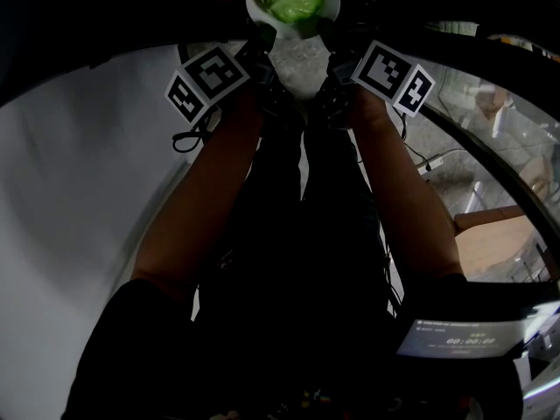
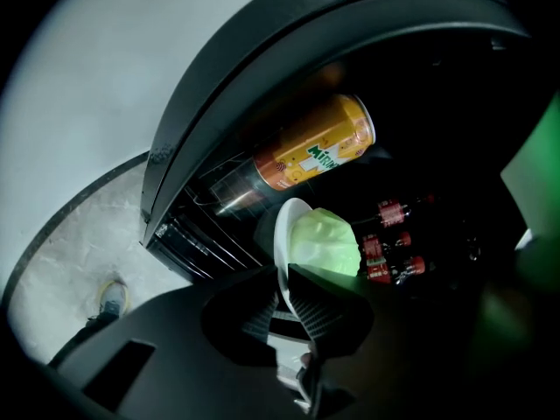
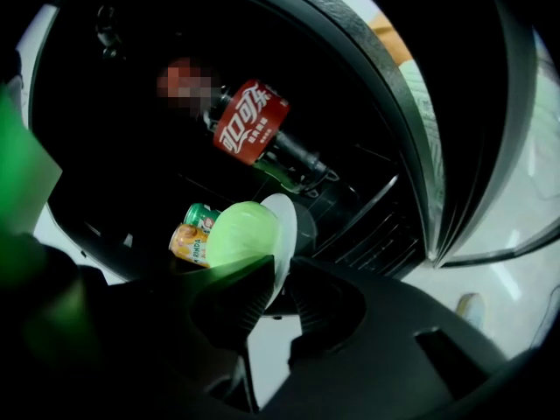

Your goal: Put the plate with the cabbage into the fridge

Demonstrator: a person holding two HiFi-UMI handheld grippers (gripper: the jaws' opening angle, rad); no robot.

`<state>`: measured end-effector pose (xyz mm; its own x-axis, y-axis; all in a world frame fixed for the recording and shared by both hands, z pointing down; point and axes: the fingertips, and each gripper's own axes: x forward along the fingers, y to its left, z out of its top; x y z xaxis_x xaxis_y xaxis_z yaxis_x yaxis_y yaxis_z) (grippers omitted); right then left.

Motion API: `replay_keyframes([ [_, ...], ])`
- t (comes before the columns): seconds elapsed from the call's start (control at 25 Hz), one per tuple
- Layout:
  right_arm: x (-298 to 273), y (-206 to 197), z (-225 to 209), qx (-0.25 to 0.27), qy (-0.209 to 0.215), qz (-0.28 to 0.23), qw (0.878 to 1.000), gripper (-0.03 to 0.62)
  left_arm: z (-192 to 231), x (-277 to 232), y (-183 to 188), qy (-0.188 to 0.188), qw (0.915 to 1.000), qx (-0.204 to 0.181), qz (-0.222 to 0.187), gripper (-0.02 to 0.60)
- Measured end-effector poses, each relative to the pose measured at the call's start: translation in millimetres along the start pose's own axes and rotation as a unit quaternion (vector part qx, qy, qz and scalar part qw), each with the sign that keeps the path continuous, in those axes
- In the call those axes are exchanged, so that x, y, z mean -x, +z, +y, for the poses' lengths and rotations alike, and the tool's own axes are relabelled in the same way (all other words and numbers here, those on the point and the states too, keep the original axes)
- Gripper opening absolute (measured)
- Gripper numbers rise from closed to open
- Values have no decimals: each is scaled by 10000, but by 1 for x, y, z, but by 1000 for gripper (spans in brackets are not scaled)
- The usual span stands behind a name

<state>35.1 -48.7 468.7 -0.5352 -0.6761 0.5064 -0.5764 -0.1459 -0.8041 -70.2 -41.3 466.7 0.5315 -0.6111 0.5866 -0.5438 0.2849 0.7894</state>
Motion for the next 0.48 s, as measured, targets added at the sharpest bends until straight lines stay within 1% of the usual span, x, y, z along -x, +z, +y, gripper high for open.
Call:
replay_keyframes([
  [0.24,1,0,-2,194,-321,3,9993,46,1,0,-1,201,9998,-50,-7,18],
  [0.32,2,3,-3,284,-412,-42,9987,52,1,2,-3,189,9998,-40,-14,18],
  [0.4,4,5,-3,399,-413,-91,9983,52,2,4,-4,126,9999,-31,-27,18],
  [0.48,7,7,-3,629,-405,-166,9971,52,2,4,-5,62,10000,-32,-7,18],
])
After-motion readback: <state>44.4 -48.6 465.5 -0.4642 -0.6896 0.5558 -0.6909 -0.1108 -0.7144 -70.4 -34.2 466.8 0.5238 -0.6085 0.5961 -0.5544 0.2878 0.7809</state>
